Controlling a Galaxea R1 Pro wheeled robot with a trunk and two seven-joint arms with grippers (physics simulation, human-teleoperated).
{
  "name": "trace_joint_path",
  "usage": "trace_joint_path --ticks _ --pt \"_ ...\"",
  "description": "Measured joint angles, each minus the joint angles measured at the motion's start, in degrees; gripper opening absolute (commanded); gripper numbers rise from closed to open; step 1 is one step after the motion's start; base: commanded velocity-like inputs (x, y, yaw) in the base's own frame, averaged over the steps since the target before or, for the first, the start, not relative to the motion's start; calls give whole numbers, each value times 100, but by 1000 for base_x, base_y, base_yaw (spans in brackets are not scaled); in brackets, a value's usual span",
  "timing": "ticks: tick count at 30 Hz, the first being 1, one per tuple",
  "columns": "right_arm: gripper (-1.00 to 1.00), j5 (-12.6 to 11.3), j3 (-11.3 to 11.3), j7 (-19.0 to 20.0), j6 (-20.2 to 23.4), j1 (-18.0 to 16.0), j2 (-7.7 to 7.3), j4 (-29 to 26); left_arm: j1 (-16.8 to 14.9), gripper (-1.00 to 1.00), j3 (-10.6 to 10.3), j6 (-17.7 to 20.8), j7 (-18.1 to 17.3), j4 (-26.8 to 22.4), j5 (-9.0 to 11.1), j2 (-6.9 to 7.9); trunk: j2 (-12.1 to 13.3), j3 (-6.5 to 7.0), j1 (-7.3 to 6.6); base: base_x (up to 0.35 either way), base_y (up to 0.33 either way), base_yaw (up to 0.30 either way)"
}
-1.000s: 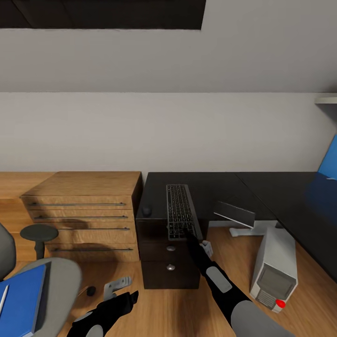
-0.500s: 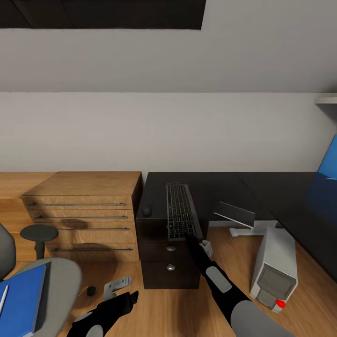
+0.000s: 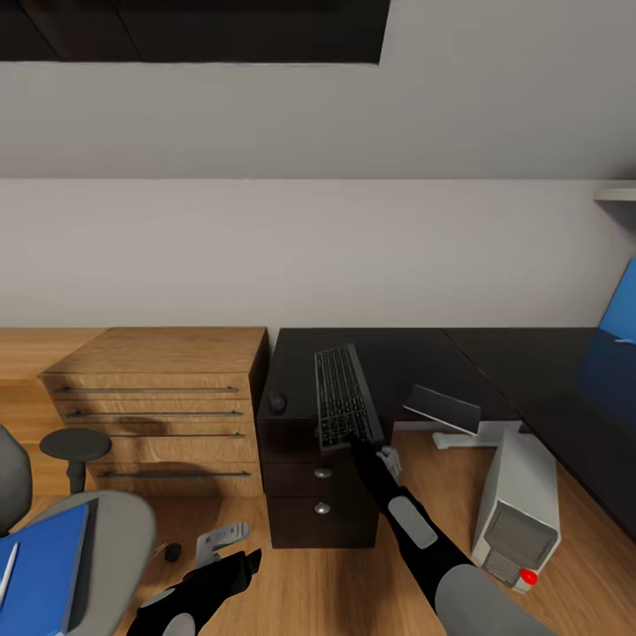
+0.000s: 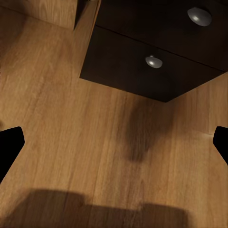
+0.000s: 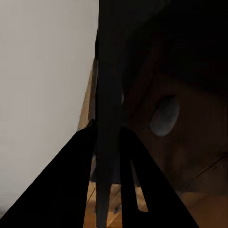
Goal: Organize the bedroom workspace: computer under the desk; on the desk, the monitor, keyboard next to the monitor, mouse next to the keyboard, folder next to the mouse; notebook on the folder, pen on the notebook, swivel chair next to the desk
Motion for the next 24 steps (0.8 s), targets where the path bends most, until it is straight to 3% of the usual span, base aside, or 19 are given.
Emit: trace_joint_path --ticks 5,11,13,18,24 --pt "-100 -19 -2 -50 7 62 -19 -828 0 100 4 -3 24 2 -10 0 200 90 -110 0 0 0" --pt "-100 -5 8 -387 50 407 -35 -1726 0 100 7 -3 52 0 -21 0 441 197 -242 0 0 0" --pt "-100 -4 15 -623 124 587 -37 -2135 0 100 8 -3 51 0 -17 -1 521 233 -286 0 0 0" --pt "-100 -45 11 -1665 485 1169 -61 -3513 0 100 8 -3 46 0 -14 -1 722 323 -393 -132 -32 0" --pt "-100 -51 6 -1979 555 1615 -68 -4450 0 100 7 -5 46 1 -12 -7 963 431 -524 -278 -150 0"
